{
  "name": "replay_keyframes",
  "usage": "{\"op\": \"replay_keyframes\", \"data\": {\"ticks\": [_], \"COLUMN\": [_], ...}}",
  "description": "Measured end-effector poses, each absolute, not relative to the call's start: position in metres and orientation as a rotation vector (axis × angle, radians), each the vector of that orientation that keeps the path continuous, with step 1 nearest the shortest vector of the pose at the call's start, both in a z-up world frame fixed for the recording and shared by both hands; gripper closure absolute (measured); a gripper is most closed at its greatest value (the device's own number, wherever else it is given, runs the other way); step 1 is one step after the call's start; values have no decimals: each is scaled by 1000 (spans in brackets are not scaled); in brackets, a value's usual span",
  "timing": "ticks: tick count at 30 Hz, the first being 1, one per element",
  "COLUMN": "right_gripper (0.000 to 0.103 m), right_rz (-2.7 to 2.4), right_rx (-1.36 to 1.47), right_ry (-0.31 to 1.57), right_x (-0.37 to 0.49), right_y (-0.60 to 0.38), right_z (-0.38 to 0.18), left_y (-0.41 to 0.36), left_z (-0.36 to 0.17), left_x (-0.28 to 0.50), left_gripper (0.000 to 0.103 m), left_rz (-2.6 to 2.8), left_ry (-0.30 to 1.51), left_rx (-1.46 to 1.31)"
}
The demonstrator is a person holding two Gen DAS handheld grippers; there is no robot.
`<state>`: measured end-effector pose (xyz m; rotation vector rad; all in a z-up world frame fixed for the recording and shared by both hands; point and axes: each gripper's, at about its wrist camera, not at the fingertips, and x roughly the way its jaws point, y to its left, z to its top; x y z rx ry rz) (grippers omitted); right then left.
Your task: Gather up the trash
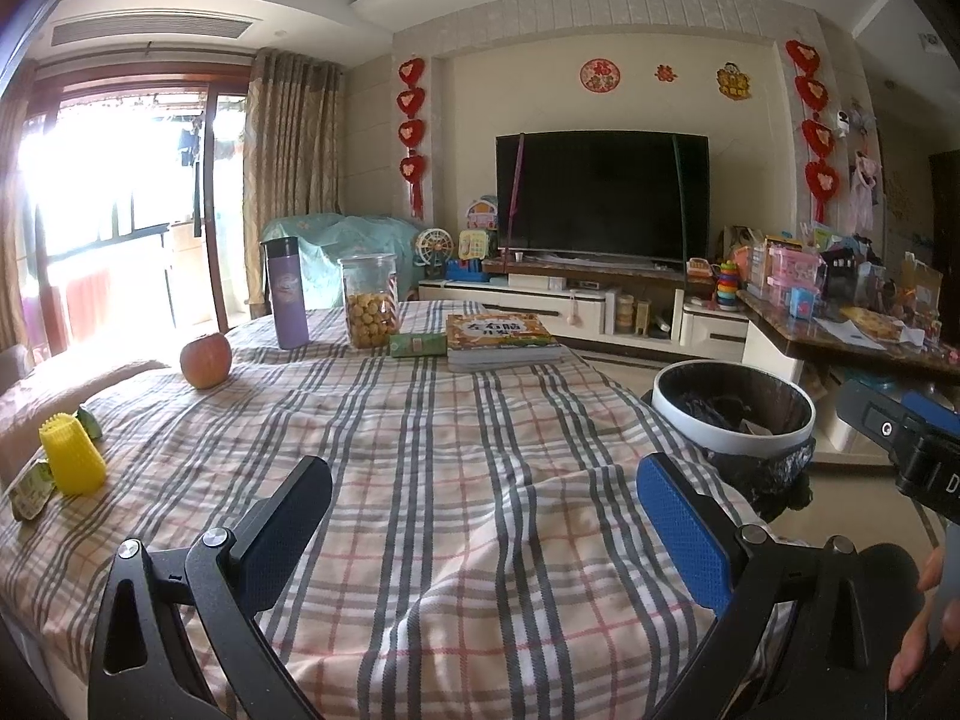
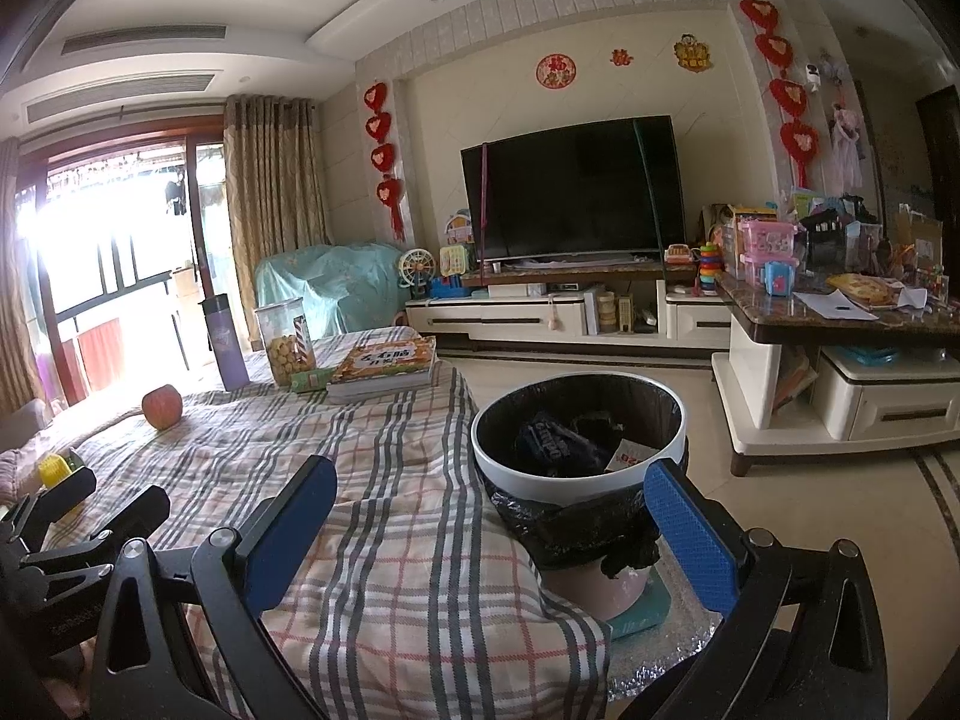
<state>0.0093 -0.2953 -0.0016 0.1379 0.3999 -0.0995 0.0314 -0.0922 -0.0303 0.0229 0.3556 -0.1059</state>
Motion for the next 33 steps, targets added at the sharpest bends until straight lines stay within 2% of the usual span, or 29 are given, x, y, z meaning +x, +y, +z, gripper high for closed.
{"op": "replay_keyframes", "data": {"ticks": [33], "right_gripper": [0], "right_rz": [-88], "right_rx": [153], "right_ry": [433], "right_x": [16], "right_y": [-295], "right_z": [-6], "left_y": [-93], "left_z": [-36], "left_x": [39], "left_gripper": [1], "left_rz": [-130], "left_ry": [375], "left_rx": [33]}}
